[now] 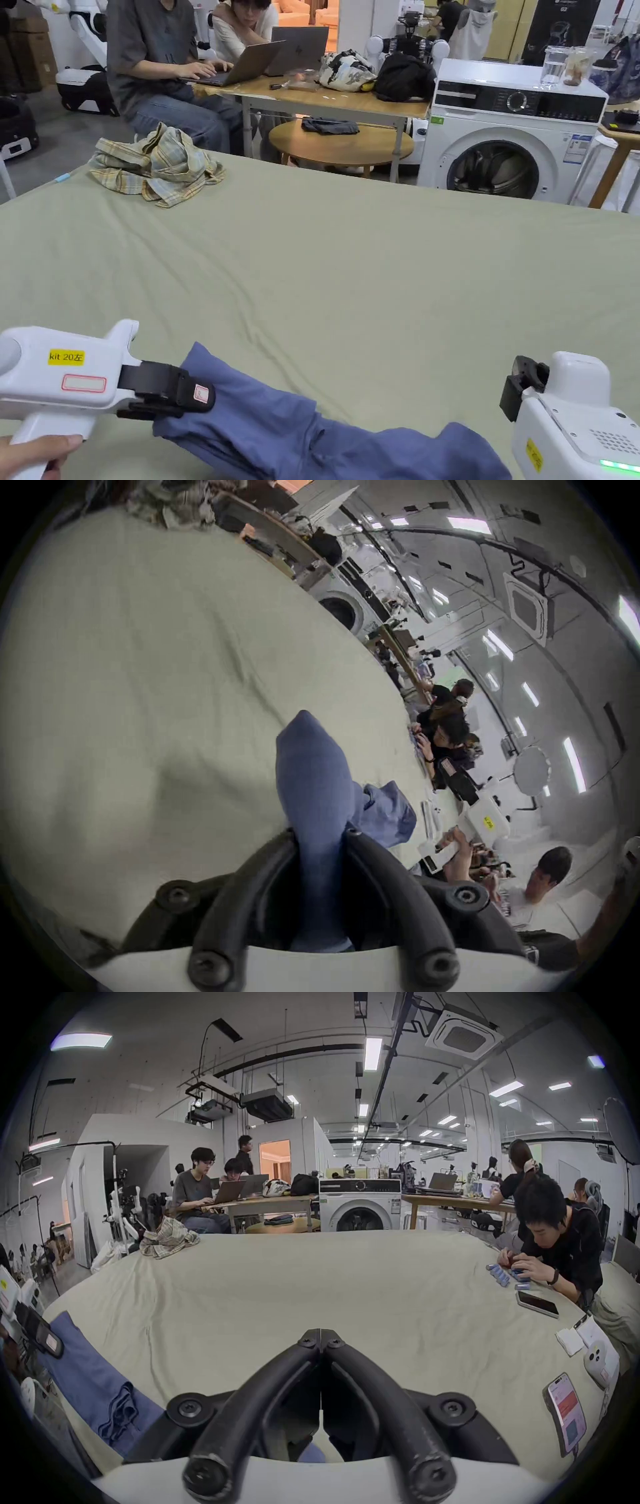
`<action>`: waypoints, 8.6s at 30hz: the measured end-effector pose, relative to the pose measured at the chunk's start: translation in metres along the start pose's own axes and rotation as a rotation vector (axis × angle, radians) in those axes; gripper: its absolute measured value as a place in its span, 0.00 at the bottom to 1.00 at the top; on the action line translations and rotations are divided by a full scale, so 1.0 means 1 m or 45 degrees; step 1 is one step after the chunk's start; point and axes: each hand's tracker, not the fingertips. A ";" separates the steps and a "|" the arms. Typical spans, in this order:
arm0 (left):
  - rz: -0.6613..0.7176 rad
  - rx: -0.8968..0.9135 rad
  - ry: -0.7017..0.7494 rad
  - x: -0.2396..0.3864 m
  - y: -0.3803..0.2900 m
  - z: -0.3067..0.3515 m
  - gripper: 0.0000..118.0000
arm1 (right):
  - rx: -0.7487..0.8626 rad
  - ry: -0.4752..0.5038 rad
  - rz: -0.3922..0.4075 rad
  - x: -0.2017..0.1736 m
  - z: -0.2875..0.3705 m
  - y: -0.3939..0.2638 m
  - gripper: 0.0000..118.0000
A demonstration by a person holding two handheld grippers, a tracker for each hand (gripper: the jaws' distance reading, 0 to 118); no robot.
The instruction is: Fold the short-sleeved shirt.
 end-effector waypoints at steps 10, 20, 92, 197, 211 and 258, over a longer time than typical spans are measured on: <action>-0.135 -0.105 0.137 0.076 0.010 -0.040 0.05 | 0.019 -0.010 -0.025 0.008 0.009 0.004 0.00; -0.383 -0.367 0.205 0.171 -0.001 -0.154 0.05 | 0.017 -0.065 -0.020 0.029 0.021 0.000 0.00; -0.811 1.281 0.638 0.120 -0.061 -0.105 0.00 | 0.217 -0.018 0.031 -0.009 0.053 0.020 0.00; 0.161 0.011 1.132 -0.171 0.107 0.201 0.53 | -0.027 0.542 0.217 -0.272 -0.064 0.020 0.00; -0.169 0.402 0.863 -0.092 0.049 0.113 0.53 | 0.003 0.482 0.198 -0.234 -0.061 0.028 0.00; -0.813 1.028 0.729 0.134 -0.012 -0.160 0.00 | 0.203 -0.071 -0.006 0.003 -0.021 0.037 0.00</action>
